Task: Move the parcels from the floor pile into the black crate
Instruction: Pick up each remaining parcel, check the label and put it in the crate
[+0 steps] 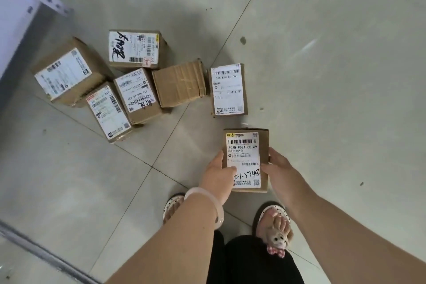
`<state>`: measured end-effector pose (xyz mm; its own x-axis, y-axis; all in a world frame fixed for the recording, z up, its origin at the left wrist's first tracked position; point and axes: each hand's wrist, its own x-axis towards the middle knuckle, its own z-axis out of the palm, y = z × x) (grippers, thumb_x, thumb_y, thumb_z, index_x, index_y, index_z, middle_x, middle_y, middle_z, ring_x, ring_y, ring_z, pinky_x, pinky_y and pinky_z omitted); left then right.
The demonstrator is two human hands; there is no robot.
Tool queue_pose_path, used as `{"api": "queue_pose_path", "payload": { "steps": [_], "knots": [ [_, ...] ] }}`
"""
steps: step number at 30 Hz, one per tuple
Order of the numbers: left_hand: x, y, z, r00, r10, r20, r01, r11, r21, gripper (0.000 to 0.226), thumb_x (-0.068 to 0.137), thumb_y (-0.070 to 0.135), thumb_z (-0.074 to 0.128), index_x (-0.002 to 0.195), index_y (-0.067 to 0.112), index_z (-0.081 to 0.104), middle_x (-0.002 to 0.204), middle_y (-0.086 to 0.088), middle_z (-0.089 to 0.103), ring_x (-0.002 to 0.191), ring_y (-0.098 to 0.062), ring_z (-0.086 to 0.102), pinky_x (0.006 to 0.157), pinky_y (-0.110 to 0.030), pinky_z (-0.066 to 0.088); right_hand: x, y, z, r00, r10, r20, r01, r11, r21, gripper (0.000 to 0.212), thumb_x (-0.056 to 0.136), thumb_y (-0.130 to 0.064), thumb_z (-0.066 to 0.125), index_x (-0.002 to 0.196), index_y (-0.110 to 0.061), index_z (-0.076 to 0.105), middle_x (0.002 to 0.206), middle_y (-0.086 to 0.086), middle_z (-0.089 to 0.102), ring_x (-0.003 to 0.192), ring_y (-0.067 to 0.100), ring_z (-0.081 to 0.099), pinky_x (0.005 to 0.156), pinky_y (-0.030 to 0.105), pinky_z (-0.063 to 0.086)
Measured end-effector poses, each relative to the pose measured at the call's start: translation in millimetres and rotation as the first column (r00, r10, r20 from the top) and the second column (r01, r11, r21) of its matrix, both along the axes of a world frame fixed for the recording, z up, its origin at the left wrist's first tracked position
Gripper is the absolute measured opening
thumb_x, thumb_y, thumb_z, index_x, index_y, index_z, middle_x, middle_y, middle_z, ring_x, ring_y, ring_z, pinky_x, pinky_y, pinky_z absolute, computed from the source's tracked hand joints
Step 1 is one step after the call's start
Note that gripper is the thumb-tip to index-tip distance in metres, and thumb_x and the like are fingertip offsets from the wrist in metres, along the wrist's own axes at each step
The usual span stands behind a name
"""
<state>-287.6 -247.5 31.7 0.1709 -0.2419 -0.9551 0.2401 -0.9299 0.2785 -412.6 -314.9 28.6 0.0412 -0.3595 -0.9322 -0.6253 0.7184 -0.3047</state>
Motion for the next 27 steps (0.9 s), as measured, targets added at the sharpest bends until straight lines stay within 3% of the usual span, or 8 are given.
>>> {"api": "queue_pose_path", "payload": {
  "steps": [2, 6, 9, 14, 17, 21, 25, 27],
  "knots": [
    [3.9, -1.8, 24.8, 0.998, 0.067, 0.013, -0.066, 0.997, -0.026, 0.054, 0.096, 0.015, 0.045, 0.145, 0.029, 0.030, 0.135, 0.012, 0.049, 0.094, -0.003, 0.057, 0.072, -0.011, 0.044, 3.6, -4.4, 34.3, 0.999, -0.041, 0.010, 0.041, 0.999, -0.033, 0.043, 0.091, -0.009, 0.047, 0.104, -0.049, 0.052, 0.080, -0.034, 0.060, 0.061, -0.017, 0.058, 0.045, 0.002, 0.039],
    [26.5, -30.8, 101.8, 0.988, 0.143, 0.060, -0.134, 0.982, -0.137, 0.049, 0.096, 0.018, 0.043, 0.143, 0.029, 0.036, 0.146, 0.002, 0.042, 0.119, -0.014, 0.052, 0.105, -0.032, 0.040, 30.9, -29.6, 122.0, 0.995, -0.078, 0.055, 0.085, 0.988, -0.128, 0.036, 0.090, -0.011, 0.047, 0.101, -0.043, 0.058, 0.111, -0.009, 0.064, 0.085, 0.001, 0.060, 0.061, 0.014, 0.041],
    [58.4, -66.3, 182.0, 0.979, 0.177, 0.100, -0.146, 0.954, -0.261, 0.048, 0.097, 0.018, 0.042, 0.144, 0.028, 0.037, 0.146, -0.002, 0.041, 0.125, -0.018, 0.048, 0.109, -0.036, 0.038, 63.4, -66.9, 201.7, 0.991, -0.014, 0.130, 0.045, 0.970, -0.237, 0.041, 0.086, -0.003, 0.047, 0.112, -0.029, 0.065, 0.107, 0.000, 0.071, 0.083, 0.010, 0.069, 0.048, 0.009, 0.044],
    [116.2, -117.9, 343.3, 0.940, 0.244, 0.239, -0.104, 0.870, -0.481, 0.046, 0.097, 0.018, 0.041, 0.141, 0.031, 0.039, 0.128, -0.001, 0.056, 0.095, -0.010, 0.062, 0.073, -0.015, 0.052, 123.2, -126.6, 373.5, 0.967, 0.127, 0.222, -0.010, 0.886, -0.464, 0.044, 0.083, -0.010, 0.049, 0.115, -0.036, 0.064, 0.110, -0.006, 0.068, 0.085, 0.006, 0.067, 0.056, 0.010, 0.047],
    [142.5, -129.3, 454.0, 0.915, 0.332, 0.229, -0.152, 0.809, -0.567, 0.046, 0.096, 0.022, 0.039, 0.140, 0.036, 0.039, 0.131, -0.009, 0.052, 0.102, -0.024, 0.064, 0.080, -0.038, 0.058, 151.0, -141.7, 483.1, 0.940, 0.202, 0.274, -0.015, 0.828, -0.560, 0.049, 0.082, -0.014, 0.049, 0.125, -0.035, 0.058, 0.122, -0.001, 0.061, 0.098, 0.017, 0.065, 0.079, 0.030, 0.054],
    [158.9, -117.1, 586.0, 0.862, 0.436, 0.258, -0.135, 0.689, -0.712, 0.040, 0.090, 0.015, 0.039, 0.101, 0.048, 0.060, 0.115, -0.016, 0.065, 0.097, -0.033, 0.067, 0.083, -0.042, 0.057, 165.3, -137.7, 611.4, 0.882, 0.251, 0.398, 0.050, 0.791, -0.610, 0.047, 0.084, -0.010, 0.051, 0.125, -0.032, 0.057, 0.112, -0.002, 0.067, 0.083, 0.011, 0.069, 0.054, 0.020, 0.050],
    [153.5, -76.0, 693.8, 0.804, 0.525, 0.281, -0.128, 0.614, -0.779, 0.044, 0.087, 0.018, 0.041, 0.113, 0.048, 0.060, 0.112, -0.011, 0.067, 0.091, -0.028, 0.070, 0.078, -0.041, 0.060, 160.8, -104.5, 713.6, 0.813, 0.344, 0.470, 0.058, 0.755, -0.653, 0.046, 0.084, -0.013, 0.051, 0.121, -0.041, 0.055, 0.096, -0.016, 0.065, 0.078, 0.000, 0.064, 0.060, 0.023, 0.051],
    [148.5, -49.6, 739.4, 0.756, 0.593, 0.275, -0.153, 0.570, -0.807, 0.047, 0.088, 0.016, 0.041, 0.124, 0.043, 0.056, 0.117, -0.010, 0.064, 0.094, -0.028, 0.069, 0.077, -0.039, 0.060, 162.8, -84.1, 758.1, 0.766, 0.419, 0.487, 0.027, 0.737, -0.676, 0.042, 0.082, -0.011, 0.050, 0.096, -0.048, 0.063, 0.085, -0.023, 0.066, 0.074, -0.001, 0.064, 0.058, 0.022, 0.051]
  ]
}}
